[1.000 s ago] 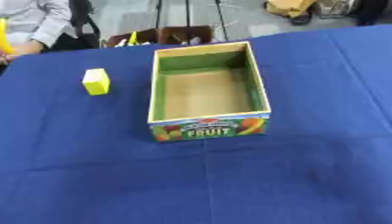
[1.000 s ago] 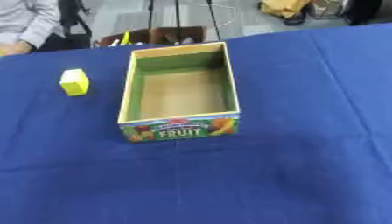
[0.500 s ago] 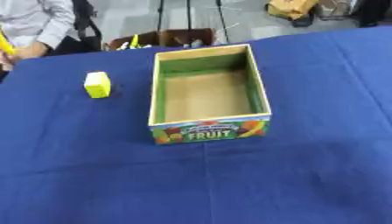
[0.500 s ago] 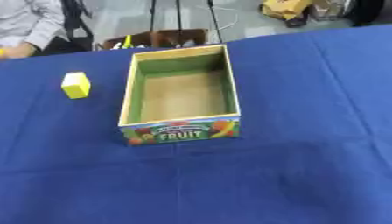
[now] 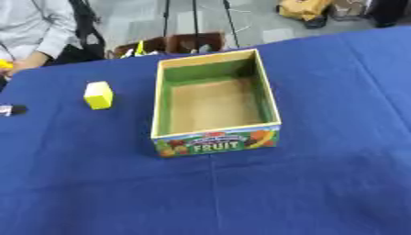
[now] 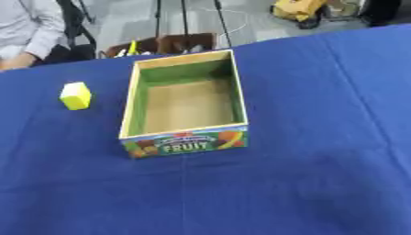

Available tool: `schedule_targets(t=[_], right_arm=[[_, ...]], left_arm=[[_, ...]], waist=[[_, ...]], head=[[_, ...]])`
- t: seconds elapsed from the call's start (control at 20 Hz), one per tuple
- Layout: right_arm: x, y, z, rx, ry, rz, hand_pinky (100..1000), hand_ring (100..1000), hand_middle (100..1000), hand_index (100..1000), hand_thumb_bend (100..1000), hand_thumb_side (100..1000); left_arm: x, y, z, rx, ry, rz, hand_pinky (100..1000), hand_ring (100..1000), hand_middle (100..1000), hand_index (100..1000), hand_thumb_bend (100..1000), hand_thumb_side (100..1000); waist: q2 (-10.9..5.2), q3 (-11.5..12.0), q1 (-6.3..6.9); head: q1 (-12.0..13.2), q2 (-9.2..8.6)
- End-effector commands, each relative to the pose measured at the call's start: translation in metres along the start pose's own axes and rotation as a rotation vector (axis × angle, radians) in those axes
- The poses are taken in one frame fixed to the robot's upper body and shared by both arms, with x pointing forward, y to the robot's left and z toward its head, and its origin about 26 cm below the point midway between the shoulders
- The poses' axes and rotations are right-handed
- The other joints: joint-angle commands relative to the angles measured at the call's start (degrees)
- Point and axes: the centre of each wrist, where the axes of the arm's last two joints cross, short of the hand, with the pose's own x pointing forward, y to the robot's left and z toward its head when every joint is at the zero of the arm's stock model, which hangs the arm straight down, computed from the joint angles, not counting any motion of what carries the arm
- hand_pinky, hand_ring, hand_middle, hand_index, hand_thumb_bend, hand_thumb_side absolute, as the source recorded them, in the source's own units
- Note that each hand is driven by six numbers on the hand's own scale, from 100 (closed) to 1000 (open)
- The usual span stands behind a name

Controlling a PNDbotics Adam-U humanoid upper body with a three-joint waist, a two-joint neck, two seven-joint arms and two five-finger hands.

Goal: Pick up objects on the table and place them in the box.

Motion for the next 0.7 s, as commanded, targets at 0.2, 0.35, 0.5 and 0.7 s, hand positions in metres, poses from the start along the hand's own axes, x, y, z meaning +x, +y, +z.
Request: schedule_targets(t=[0.2,0.35,0.5,0.7], right_arm=[[0.008,-0.003,-0.009,0.034,-0.076,0.023,675,773,513,643,100,584],[0.008,-0.003,-0.009,0.037,-0.089,0.023,676,775,512,643,100,589],[0.008,-0.003,-0.009,0.044,-0.095,0.027,677,777,512,643,100,580],[0.009,-0.002,-0.010,0.054,-0.104,0.031,678,778,512,644,100,593]], left_arm=[[0.011,0.015,-0.010,-0.038,-0.055,-0.015,653,779,887,1000,936,601],[0.020,0.018,-0.016,-0.052,-0.072,-0.020,660,786,893,1000,923,606],[0.027,0.023,-0.019,-0.038,-0.076,-0.035,669,797,897,1000,889,627],[0.037,0.030,-0.024,0.001,-0.092,-0.055,670,803,902,1000,836,645]], waist=[[-0.23,-1.1,0.11],[0.28,-1.8,0.15],[0.73,-2.1,0.29],[1.28,-2.4,0.63]], head=[[0.9,-0.90],[1.3,-1.01],[1.7,-1.13],[2.1,-1.45]])
